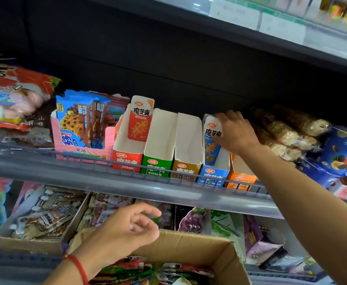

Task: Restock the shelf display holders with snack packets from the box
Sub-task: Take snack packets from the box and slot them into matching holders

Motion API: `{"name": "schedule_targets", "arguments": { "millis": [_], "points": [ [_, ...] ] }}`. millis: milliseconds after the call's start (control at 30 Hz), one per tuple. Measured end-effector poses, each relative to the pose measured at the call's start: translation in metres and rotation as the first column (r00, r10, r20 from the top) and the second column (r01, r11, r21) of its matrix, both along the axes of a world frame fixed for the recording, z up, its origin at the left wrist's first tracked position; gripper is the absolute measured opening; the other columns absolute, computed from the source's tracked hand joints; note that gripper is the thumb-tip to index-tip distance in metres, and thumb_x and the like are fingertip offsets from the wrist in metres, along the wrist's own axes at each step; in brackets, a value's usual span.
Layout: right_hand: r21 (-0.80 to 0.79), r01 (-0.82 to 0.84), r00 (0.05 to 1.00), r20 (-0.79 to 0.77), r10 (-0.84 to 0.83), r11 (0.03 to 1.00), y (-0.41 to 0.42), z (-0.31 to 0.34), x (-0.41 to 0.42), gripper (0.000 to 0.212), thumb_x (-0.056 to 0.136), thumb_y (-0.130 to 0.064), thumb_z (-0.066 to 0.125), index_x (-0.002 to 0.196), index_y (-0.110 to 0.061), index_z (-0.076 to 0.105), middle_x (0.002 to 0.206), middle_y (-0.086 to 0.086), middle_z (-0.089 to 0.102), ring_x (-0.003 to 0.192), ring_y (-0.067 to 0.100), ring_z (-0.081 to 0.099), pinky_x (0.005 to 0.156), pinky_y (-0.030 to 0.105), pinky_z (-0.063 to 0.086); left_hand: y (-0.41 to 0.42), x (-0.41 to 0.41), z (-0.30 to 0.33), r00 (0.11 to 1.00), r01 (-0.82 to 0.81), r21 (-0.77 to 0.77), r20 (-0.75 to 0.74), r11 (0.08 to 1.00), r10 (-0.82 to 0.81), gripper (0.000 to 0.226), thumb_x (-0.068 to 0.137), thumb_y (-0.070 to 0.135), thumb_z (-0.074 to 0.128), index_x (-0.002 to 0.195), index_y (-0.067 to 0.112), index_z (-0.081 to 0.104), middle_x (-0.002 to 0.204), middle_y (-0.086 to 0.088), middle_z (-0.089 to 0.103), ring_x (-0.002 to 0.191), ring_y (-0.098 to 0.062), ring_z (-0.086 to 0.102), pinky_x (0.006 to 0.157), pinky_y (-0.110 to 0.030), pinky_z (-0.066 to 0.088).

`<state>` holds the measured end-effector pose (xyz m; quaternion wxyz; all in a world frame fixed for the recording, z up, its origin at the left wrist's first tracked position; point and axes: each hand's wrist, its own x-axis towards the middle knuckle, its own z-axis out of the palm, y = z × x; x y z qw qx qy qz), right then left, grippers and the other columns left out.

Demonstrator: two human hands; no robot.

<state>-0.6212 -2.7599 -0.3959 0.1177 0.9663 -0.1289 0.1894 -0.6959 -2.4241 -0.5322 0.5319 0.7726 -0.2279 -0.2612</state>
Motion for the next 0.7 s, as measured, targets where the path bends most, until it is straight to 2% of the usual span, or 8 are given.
{"name": "schedule_targets", "arguments": {
  "millis": [233, 433, 533, 600, 700],
  "points": [
    [-0.024, 0.003, 0.998, 0.059, -0.002, 1.0, -0.004, -0.013, 0.004, 0.075, 0.089, -0.043, 0.075, 0.15, -0.025, 0.036, 0.147, 0.008, 0.047, 0.138, 0.032, 0.042, 0.111, 0.05, 0.042, -0.003, 0.0, -0.001, 1.0, 0.019, 0.044, 0.001, 0.999, -0.019, 0.035, 0.085, 0.033, 0.079, 0.117, 0.04, 0.065, 0.106, 0.014, 0.075, 0.094, -0.008, 0.072, 0.094, -0.035, 0.058],
    [-0.07, -0.029, 0.996, 0.087, 0.035, 0.997, 0.002, -0.008, -0.007, 0.071, 0.09, -0.04, 0.074, 0.148, -0.021, 0.039, 0.148, 0.011, 0.044, 0.137, 0.034, 0.042, 0.11, 0.051, 0.042, -0.003, 0.0, 0.005, 1.0, -0.009, 0.061, 0.03, 0.998, 0.007, 0.031, 0.088, 0.033, 0.076, 0.116, 0.04, 0.065, 0.102, 0.015, 0.075, 0.093, -0.006, 0.072, 0.085, -0.03, 0.059],
    [-0.039, -0.159, 0.968, 0.191, 0.164, 0.986, 0.021, -0.006, -0.033, 0.06, 0.091, -0.034, 0.072, 0.144, -0.019, 0.046, 0.144, 0.01, 0.049, 0.132, 0.033, 0.046, 0.105, 0.052, 0.047, -0.004, -0.002, 0.003, 0.997, -0.028, 0.096, 0.071, 0.995, 0.022, 0.027, 0.089, 0.033, 0.075, 0.113, 0.041, 0.066, 0.099, 0.017, 0.075, 0.091, -0.006, 0.072, 0.086, -0.034, 0.06],
    [0.012, -0.31, 0.923, 0.242, 0.298, 0.951, 0.042, -0.015, -0.063, 0.049, 0.094, -0.032, 0.068, 0.138, -0.016, 0.054, 0.136, 0.009, 0.056, 0.125, 0.029, 0.051, 0.099, 0.046, 0.05, -0.001, -0.006, 0.0, 0.995, -0.02, 0.129, 0.1, 0.991, 0.007, 0.026, 0.089, 0.035, 0.074, 0.112, 0.043, 0.066, 0.098, 0.017, 0.075, 0.089, -0.003, 0.071, 0.087, -0.035, 0.06],
    [0.121, -0.546, 0.828, 0.229, 0.512, 0.829, 0.077, -0.042, -0.125, 0.033, 0.099, -0.038, 0.059, 0.125, -0.018, 0.061, 0.116, 0.0, 0.064, 0.098, 0.018, 0.063, 0.075, 0.035, 0.054, 0.003, -0.012, -0.006, 0.985, -0.026, 0.232, 0.17, 0.972, -0.015, 0.025, 0.09, 0.035, 0.071, 0.112, 0.043, 0.065, 0.096, 0.015, 0.073, 0.088, 0.002, 0.068, 0.083, -0.028, 0.058]
  ]
}}
